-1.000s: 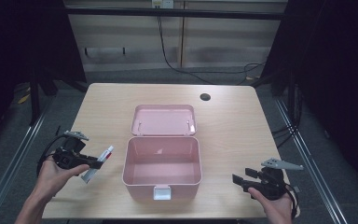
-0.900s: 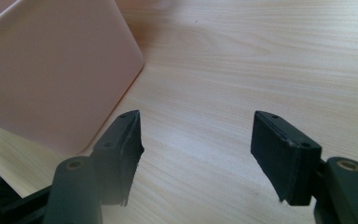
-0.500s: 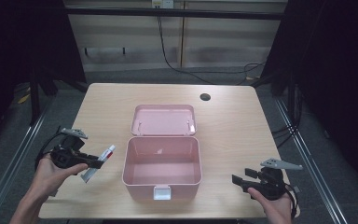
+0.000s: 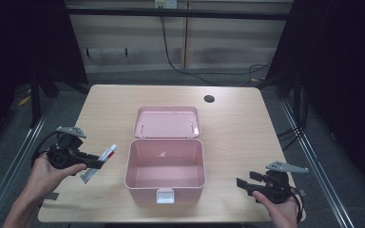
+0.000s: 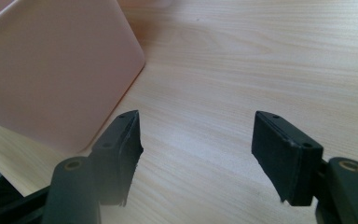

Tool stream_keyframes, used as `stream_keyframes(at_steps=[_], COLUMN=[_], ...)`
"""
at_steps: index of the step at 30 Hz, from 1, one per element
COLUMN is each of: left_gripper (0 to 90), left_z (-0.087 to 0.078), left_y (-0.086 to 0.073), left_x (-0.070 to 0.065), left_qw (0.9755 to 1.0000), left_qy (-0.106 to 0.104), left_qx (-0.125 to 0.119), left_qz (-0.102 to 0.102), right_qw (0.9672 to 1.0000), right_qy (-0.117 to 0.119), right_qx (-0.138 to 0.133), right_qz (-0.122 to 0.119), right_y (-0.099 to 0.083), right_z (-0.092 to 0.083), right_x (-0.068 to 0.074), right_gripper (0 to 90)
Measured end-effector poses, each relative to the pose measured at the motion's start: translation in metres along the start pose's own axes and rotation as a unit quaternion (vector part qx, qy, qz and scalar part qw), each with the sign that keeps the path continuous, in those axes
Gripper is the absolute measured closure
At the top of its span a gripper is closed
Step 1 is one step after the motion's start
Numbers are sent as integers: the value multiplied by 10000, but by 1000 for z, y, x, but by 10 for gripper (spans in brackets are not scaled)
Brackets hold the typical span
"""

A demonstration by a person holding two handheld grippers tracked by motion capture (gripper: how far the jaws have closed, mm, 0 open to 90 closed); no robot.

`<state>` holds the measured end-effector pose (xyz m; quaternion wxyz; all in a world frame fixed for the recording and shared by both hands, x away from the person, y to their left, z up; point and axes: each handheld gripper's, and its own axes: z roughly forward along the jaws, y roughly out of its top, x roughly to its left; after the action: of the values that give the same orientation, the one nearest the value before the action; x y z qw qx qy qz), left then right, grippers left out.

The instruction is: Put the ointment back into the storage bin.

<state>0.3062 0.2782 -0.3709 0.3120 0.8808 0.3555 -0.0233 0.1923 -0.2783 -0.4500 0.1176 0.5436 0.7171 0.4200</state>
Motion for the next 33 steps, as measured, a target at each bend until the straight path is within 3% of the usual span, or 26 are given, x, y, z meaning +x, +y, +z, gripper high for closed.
stream_keyframes(at_steps=[4,8,16,23,33], left_gripper=[714,714,714,714,714], left_z=[-5,-9,-11,-13,-18], left_y=[3,8,16,24,34], left_x=[-2,-6,-15,-20,-29], left_qw=[9999,9997,9995,9987,9983], left_qy=[-20,22,-88,-89,-76], left_qx=[12,-3,4,59,29], left_qz=[154,235,306,505,570], right_qw=[10000,10000,10000,10000,10000], right_qy=[3,5,16,20,-34], right_qx=[8,4,14,33,-39], right_qz=[6,7,5,14,-17], right_y=[0,0,0,0,1], right_z=[0,0,0,0,-1], right_x=[0,0,0,0,1], right_gripper=[329,329,328,324,240])
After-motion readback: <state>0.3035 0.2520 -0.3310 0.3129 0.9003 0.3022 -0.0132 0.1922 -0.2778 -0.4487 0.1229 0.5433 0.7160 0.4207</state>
